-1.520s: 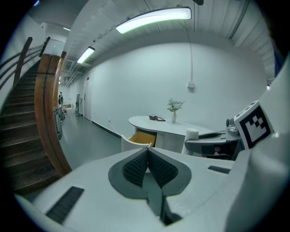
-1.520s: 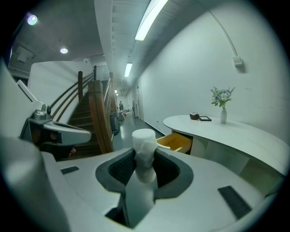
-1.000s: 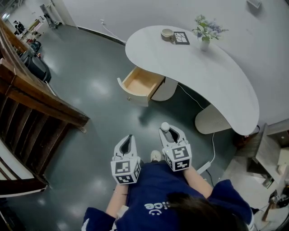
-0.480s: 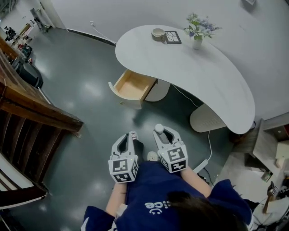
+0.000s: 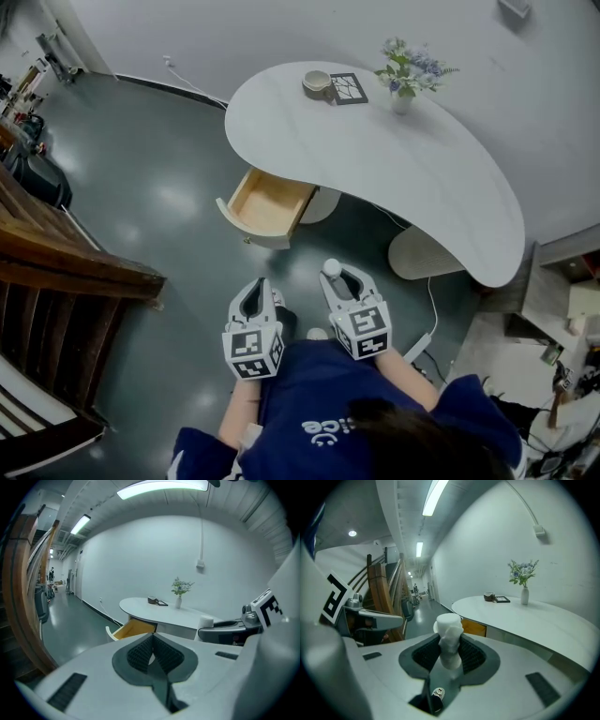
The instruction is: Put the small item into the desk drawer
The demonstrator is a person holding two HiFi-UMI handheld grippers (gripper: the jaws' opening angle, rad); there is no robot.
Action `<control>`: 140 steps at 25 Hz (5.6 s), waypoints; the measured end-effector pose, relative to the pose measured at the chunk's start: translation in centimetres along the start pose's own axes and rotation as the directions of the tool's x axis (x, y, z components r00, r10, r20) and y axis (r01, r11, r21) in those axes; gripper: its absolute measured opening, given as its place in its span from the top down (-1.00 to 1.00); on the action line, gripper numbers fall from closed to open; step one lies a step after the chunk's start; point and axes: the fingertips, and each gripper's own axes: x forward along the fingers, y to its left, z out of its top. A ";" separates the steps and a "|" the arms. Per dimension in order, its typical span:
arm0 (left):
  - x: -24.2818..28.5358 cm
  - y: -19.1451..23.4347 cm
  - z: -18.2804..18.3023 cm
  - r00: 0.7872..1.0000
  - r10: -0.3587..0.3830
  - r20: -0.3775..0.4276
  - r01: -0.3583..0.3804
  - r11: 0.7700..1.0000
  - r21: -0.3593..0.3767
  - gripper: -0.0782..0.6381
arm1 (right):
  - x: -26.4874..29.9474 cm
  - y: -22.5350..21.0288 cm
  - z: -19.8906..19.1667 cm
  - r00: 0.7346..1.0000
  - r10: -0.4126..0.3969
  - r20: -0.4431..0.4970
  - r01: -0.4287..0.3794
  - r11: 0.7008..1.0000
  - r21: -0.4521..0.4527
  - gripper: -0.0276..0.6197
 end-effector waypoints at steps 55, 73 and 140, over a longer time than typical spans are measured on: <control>15.8 14.2 9.3 1.000 0.011 -0.016 -0.012 1.000 -0.022 0.77 | 20.0 -2.7 9.6 0.997 0.023 -0.076 -0.023 1.000 -0.005 0.53; 19.9 13.8 10.2 0.986 0.156 -0.060 -0.158 0.987 -0.035 0.77 | 26.8 -3.3 10.4 0.942 0.250 -0.223 -0.277 0.956 -0.099 0.53; 13.9 19.2 5.5 0.897 0.404 -0.180 -0.432 0.889 -0.155 0.77 | 36.8 1.6 -3.2 0.717 0.258 -0.647 -0.525 0.811 -0.259 0.52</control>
